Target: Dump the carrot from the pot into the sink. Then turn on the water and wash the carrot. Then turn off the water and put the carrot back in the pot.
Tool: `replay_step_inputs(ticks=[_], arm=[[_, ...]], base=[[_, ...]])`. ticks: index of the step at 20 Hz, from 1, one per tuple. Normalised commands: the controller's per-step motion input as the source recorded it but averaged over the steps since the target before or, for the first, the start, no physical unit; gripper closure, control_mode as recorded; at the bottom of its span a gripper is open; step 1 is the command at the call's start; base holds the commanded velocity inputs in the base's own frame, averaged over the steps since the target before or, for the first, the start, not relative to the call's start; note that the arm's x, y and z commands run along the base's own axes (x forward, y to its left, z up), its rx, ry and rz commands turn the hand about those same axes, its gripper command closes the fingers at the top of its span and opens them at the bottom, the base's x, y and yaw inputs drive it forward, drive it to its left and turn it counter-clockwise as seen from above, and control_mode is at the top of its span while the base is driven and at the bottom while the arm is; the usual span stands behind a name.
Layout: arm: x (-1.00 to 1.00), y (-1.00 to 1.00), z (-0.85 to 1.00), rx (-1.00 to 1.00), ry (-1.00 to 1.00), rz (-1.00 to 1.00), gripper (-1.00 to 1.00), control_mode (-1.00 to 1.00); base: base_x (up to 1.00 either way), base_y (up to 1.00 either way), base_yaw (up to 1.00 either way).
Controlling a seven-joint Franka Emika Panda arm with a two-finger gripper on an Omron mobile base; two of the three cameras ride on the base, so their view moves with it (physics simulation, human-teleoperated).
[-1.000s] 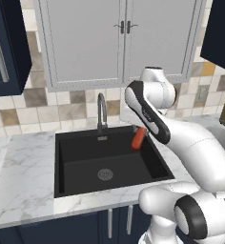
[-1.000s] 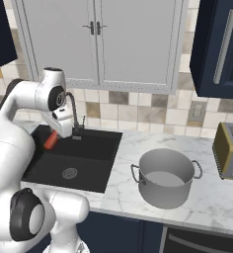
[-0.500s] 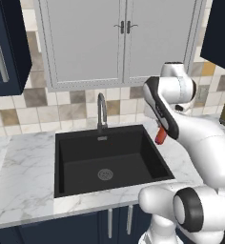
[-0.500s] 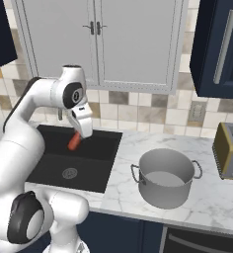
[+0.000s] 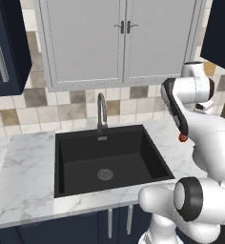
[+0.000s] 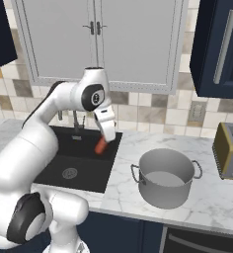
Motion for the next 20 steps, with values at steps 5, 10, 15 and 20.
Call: replay_step_inputs(ticks=[5,10,15,20], arm=[[0.0,-0.8,0.04,-0.05,0.06,-0.19,1.0,-1.0],[0.0,-0.73,0.09,0.0,0.14,-0.2,1.0,-1.0],[0.0,-0.64,0.0,0.0,0.09,-0.16,1.0,-1.0],[0.0,-0.45,-0.03,0.0,0.01,-0.07,1.0,-1.0]], base=[[0.0,0.0,0.0],[0.0,0.0,0.0],[0.0,0.0,0.0],[0.0,0.0,0.0]])
